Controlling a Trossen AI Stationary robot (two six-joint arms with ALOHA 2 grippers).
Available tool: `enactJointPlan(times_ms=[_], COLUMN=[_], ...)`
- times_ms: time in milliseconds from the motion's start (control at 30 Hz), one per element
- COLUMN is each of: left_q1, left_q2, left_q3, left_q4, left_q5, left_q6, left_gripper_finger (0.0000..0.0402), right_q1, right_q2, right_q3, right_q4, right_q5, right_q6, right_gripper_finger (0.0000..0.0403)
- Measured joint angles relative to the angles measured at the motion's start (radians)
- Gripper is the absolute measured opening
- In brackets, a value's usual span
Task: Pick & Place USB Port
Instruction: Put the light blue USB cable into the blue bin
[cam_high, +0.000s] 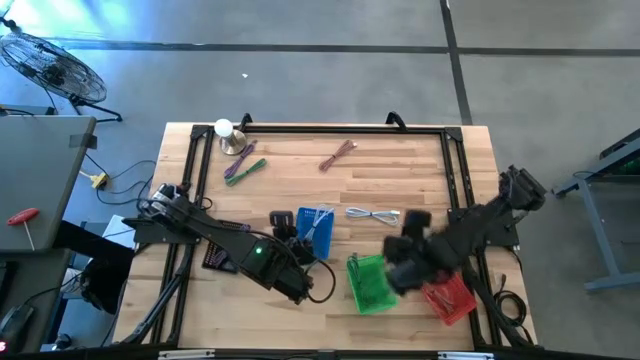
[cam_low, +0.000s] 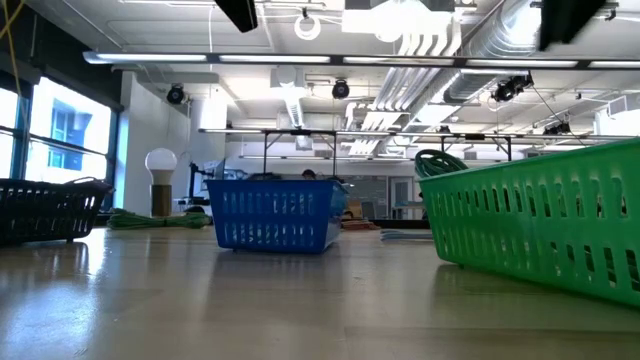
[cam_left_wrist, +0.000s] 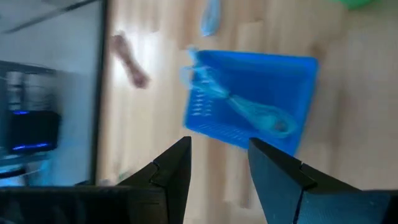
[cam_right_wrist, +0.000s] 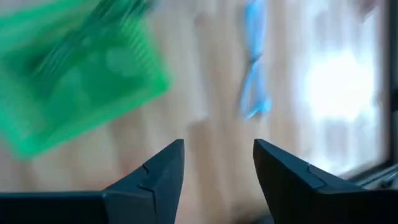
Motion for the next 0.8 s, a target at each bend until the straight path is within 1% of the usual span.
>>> enactJointPlan(times_ms=[100,200,267,333,433,533,600,733,800], left_q1=[0.000,0.000,0.001,0.009,0.028,0.068,0.102,0.167,0.204], left_q2=[-0.022,-0.058,-0.083,-0.107,-0.155,-0.193,-0.207,-0.224,-0.224], left_q3=[0.000,0.000,0.000,0.000,0.000,0.001,0.001,0.001,0.001], left_q4=[-0.035,-0.098,-0.140,-0.132,-0.136,-0.135,-0.134,-0.134,-0.134], left_q5=[-0.073,-0.145,-0.189,-0.228,-0.243,-0.215,-0.191,-0.126,-0.070], left_q6=[-0.020,-0.043,-0.053,-0.029,-0.004,0.009,0.014,0.074,0.121], left_gripper_finger=[0.0153,0.0153,0.0153,0.0153,0.0153,0.0153,0.0153,0.0153,0.0153], right_q1=[-0.115,-0.244,-0.330,-0.416,-0.527,-0.619,-0.679,-0.786,-0.826], right_q2=[0.000,0.000,0.000,0.000,0.000,0.000,0.000,0.000,0.000], right_q3=[0.030,0.037,0.033,0.020,-0.005,-0.038,-0.067,-0.157,-0.215], right_q4=[0.015,0.072,0.119,0.178,0.254,0.294,0.336,0.380,0.401], right_q5=[0.017,0.017,-0.012,-0.060,-0.170,-0.309,-0.378,-0.482,-0.530], right_q6=[-0.156,-0.317,-0.424,-0.520,-0.657,-0.803,-0.885,-0.949,-0.966], right_gripper_finger=[0.0181,0.0181,0.0180,0.0178,0.0174,0.0169,0.0168,0.0168,0.0167])
